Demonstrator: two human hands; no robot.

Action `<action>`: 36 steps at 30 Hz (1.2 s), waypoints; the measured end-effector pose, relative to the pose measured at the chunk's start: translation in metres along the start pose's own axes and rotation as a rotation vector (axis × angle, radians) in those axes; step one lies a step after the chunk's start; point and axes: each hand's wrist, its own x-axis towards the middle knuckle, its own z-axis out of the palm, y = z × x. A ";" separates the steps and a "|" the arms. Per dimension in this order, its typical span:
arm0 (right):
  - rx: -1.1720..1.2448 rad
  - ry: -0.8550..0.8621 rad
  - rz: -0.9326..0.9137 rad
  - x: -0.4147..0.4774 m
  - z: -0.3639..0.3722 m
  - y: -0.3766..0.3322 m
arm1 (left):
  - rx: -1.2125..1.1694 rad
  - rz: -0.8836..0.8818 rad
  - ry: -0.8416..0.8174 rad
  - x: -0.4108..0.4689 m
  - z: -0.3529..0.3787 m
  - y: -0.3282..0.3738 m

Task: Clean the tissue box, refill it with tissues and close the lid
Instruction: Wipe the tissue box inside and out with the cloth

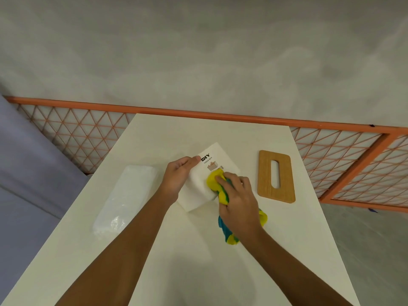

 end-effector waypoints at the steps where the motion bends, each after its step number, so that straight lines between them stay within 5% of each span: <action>1: 0.002 0.007 -0.005 0.001 0.000 0.003 | 0.000 -0.004 -0.002 -0.001 0.000 0.000; 5: -0.002 0.028 0.168 0.015 0.002 0.016 | 0.015 -0.003 -0.013 -0.001 0.003 0.001; 12: 0.024 0.015 -0.005 -0.010 0.005 -0.011 | -0.011 0.018 0.035 0.001 0.004 0.006; 21: 0.198 -0.035 0.315 0.029 -0.003 0.039 | 0.106 0.046 -0.035 -0.006 0.007 0.000; 24: 0.360 -0.019 0.470 0.030 -0.015 0.053 | 0.234 0.081 -0.105 -0.014 0.014 -0.001; 36: 0.348 -0.152 0.708 -0.021 -0.013 0.102 | 1.113 0.331 -0.389 -0.037 0.032 -0.038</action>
